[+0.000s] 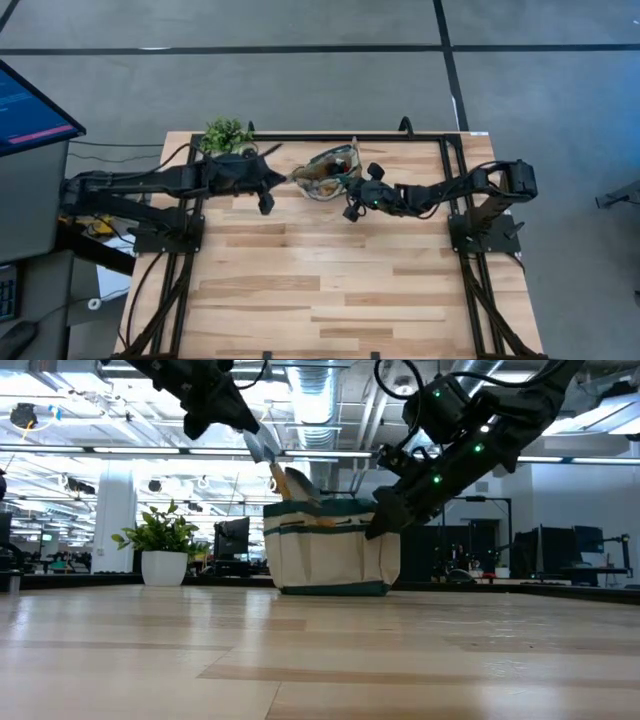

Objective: Pick & Place Garden tools in Gardening bag
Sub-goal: Put the trowel into the gardening bag

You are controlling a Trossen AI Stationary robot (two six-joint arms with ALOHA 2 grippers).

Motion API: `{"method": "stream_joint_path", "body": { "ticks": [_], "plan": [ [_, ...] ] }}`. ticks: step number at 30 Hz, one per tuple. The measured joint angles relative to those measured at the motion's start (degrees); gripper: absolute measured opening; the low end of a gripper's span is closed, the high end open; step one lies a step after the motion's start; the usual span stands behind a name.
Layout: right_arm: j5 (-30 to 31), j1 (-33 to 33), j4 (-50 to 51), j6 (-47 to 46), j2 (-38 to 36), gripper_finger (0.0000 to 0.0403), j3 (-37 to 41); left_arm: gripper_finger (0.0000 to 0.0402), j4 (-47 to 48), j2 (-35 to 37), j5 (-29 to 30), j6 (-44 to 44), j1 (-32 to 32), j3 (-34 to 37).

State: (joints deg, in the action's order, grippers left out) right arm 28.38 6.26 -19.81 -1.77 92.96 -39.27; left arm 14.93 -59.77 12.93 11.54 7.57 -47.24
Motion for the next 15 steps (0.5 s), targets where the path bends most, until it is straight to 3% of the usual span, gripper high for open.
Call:
{"method": "stream_joint_path", "body": {
  "ticks": [11, 15],
  "plan": [
    [0.0, 4.7, -2.4, 4.1, 0.1, 0.0, 0.0, 0.0002, -2.3, -2.6, -3.2, 5.2, -6.5, 0.0],
    [-2.7, 5.9, -4.7, 5.0, 0.1, 0.0, 0.0, 0.0002, -5.0, -2.5, -3.9, 5.3, -7.6, 0.0]
  ]
}}
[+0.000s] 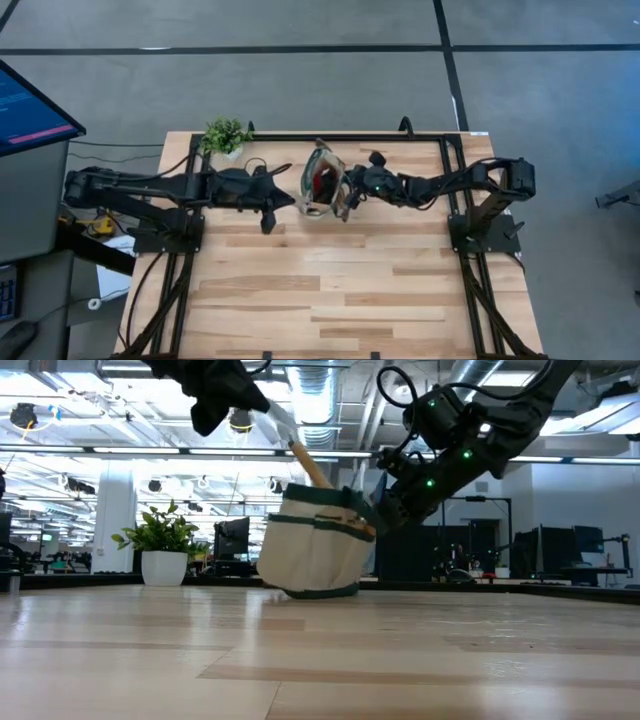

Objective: Pick & Place Garden tools in Gardening bag
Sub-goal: Put the trowel into the gardening bag

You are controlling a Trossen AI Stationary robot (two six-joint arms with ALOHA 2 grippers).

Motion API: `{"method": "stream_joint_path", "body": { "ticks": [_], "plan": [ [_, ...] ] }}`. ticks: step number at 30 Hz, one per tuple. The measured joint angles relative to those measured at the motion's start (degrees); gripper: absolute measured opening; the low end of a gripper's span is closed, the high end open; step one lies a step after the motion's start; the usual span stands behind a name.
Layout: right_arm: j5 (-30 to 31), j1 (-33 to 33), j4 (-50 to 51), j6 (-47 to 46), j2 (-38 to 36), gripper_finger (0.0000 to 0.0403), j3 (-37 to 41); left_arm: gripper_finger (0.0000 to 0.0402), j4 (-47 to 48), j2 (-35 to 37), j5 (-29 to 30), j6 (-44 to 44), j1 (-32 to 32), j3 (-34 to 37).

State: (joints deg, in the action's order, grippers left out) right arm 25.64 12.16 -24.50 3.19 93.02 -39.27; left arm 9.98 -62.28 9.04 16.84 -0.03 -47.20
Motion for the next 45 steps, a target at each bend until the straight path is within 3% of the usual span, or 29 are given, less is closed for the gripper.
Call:
{"method": "stream_joint_path", "body": {
  "ticks": [10, 16, 28, 34, 39, 43, 45],
  "plan": [
    [-1.7, -1.0, -1.3, 0.4, -0.1, 0.0, 0.0, 0.0002, 0.1, 0.6, 7.0, -3.1, 0.1, 0.0],
    [-1.6, -2.3, -0.6, 0.4, -0.1, 0.0, 0.0, 0.0002, 1.8, 4.8, 16.5, -7.5, 0.1, 0.0],
    [-1.1, -4.1, 1.2, -0.2, -0.1, 0.0, -1.2, 0.0002, 6.8, 9.1, 17.9, -7.7, 0.0, 0.0],
    [-1.0, -8.0, 18.3, -1.6, -2.1, 0.0, -8.3, 0.0002, 15.1, 9.0, 25.9, -5.7, 0.0, 0.0],
    [-1.3, -12.3, 36.5, -6.4, -4.1, 0.0, -15.1, 0.0002, 17.8, 9.0, 26.4, -4.4, 0.2, 0.0],
    [-2.4, -15.5, 43.8, -7.6, -5.0, 0.0, -19.2, 0.0002, 17.9, 9.0, 26.4, -4.4, 0.2, 0.0],
    [-6.6, -16.5, 45.0, -7.8, -5.3, 0.0, -20.4, 0.0002, 18.0, 9.0, 25.6, -4.4, 0.2, 0.0]
  ]
}}
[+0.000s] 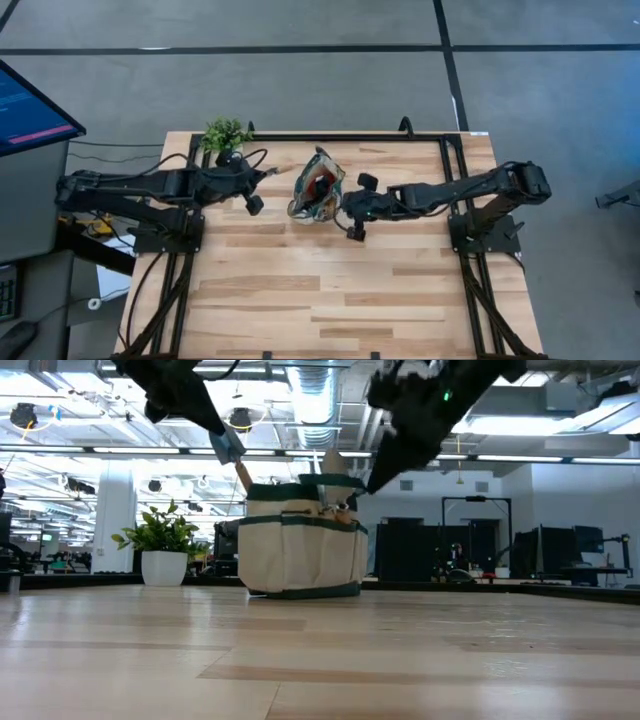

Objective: Pick & Place Garden tools in Gardening bag
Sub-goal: Put the trowel into the gardening bag

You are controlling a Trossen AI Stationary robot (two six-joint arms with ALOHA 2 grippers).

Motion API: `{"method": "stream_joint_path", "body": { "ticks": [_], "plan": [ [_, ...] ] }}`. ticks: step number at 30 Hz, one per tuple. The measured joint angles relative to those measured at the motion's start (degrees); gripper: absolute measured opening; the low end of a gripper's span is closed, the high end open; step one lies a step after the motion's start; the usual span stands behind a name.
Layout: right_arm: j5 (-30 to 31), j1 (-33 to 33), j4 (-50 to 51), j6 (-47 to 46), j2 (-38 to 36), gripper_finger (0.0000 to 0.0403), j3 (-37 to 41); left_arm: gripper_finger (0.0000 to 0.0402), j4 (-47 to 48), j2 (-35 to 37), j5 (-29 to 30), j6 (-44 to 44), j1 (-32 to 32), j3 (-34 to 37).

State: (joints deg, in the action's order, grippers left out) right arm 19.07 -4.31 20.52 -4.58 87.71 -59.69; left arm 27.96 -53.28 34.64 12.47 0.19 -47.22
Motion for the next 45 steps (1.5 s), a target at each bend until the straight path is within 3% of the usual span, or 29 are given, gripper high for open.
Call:
{"method": "stream_joint_path", "body": {
  "ticks": [8, 13, 21, 24, 28, 39, 45],
  "plan": [
    [-16.2, -2.6, -0.1, -1.5, -0.3, 0.0, -0.7, 0.0002, 0.2, 0.0, -3.0, 1.4, 0.0, 0.0],
    [-17.7, -3.1, -7.7, -1.5, 2.7, 0.0, -0.6, 0.0002, 0.2, 0.0, -4.9, 1.5, -0.1, 0.0],
    [-17.6, -1.3, -23.7, -1.7, 14.7, 0.0, -0.7, 0.0002, 0.1, 0.0, -6.4, 1.7, -0.2, 0.0],
    [-15.9, -0.4, -30.0, -2.9, 18.8, 0.0, -0.7, 0.0002, 0.1, 0.0, -8.5, 3.0, -0.2, 0.0],
    [-9.0, 0.0, -33.2, -3.0, 21.1, 0.0, -0.8, 0.0002, 0.1, 0.0, -14.8, 5.1, -0.2, 0.0],
    [4.2, 0.2, -22.1, -3.0, 16.2, 0.0, -0.7, 0.0002, -0.7, 0.0, -21.1, 8.7, -1.2, 0.0],
    [6.6, 2.7, -18.3, -2.6, 13.5, 0.0, -0.7, 0.0002, -5.1, 0.0, -23.1, 8.3, -3.6, 0.0]
  ]
}}
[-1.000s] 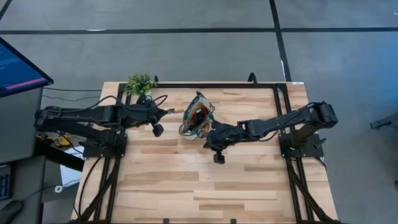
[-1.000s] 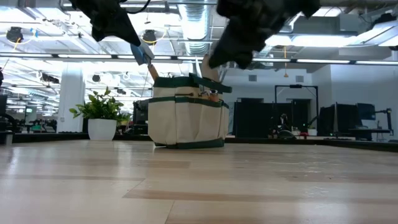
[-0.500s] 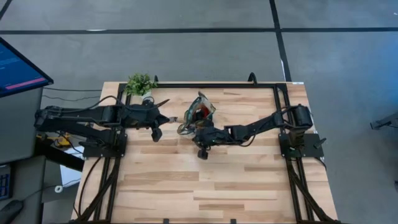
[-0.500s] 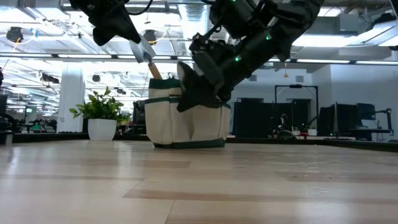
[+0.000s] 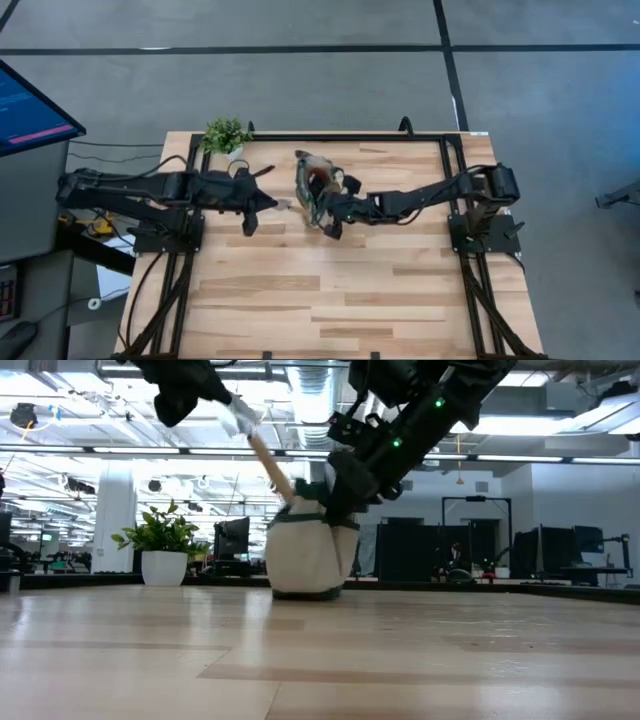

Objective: Pick & Place Garden tools in Gardening bag
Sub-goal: Put the trowel into the gardening bag

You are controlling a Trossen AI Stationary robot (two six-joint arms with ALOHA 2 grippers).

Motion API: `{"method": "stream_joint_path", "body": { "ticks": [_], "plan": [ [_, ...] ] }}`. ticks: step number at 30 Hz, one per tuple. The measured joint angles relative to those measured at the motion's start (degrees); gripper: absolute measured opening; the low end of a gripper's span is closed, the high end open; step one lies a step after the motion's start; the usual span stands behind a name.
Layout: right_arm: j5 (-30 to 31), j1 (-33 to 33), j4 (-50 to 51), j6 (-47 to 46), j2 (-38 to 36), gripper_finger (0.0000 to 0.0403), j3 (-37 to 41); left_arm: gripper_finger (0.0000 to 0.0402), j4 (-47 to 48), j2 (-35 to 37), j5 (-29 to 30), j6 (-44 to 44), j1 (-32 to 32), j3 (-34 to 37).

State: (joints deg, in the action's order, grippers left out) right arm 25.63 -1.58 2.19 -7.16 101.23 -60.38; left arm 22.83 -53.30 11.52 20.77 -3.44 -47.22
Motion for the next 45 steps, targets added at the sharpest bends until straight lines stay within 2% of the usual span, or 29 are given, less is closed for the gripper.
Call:
{"method": "stream_joint_path", "body": {
  "ticks": [6, 11, 15, 18, 22, 28, 33, 38, 45],
  "plan": [
    [0.0, 4.0, 1.0, 1.6, -0.3, 0.0, 0.0, 0.0002, -3.4, 0.0, -0.4, -1.9, -0.5, 0.0],
    [0.0, 5.2, 9.0, 1.1, -1.0, 0.0, 0.0, 0.0002, -2.5, 0.2, 2.2, -2.8, -0.4, 0.0],
    [0.0, 4.1, 16.1, -0.3, -3.6, 0.0, 0.0, 0.0002, 2.0, 0.3, 7.8, -2.9, 0.3, 0.0],
    [0.0, 2.4, 17.6, -0.4, -6.5, 0.0, 0.1, 0.0002, 4.4, 0.3, 12.0, -2.9, 0.6, 0.0],
    [0.0, -0.3, 17.6, -0.4, -10.6, 0.0, 0.0, 0.0002, 4.3, 0.3, 13.0, -4.3, 1.3, 0.0],
    [0.3, -3.8, 17.5, -0.4, -15.8, 0.0, 0.0, 0.0002, 4.4, -0.4, 11.8, -4.4, 4.0, 0.1],
    [3.8, -6.1, 18.3, -0.4, -18.0, 0.0, 0.0, 0.0002, 4.1, -2.0, 7.2, -4.3, 6.3, 0.0],
    [4.9, -6.7, 18.6, -0.4, -18.2, 0.0, 0.0, 0.0002, 3.9, -4.6, 1.4, -4.2, 8.2, 0.0],
    [5.0, -6.1, 17.8, -0.4, -16.7, 0.0, -0.1, 0.0002, 2.8, -7.3, -1.5, -4.0, 9.7, 0.0]
  ]
}}
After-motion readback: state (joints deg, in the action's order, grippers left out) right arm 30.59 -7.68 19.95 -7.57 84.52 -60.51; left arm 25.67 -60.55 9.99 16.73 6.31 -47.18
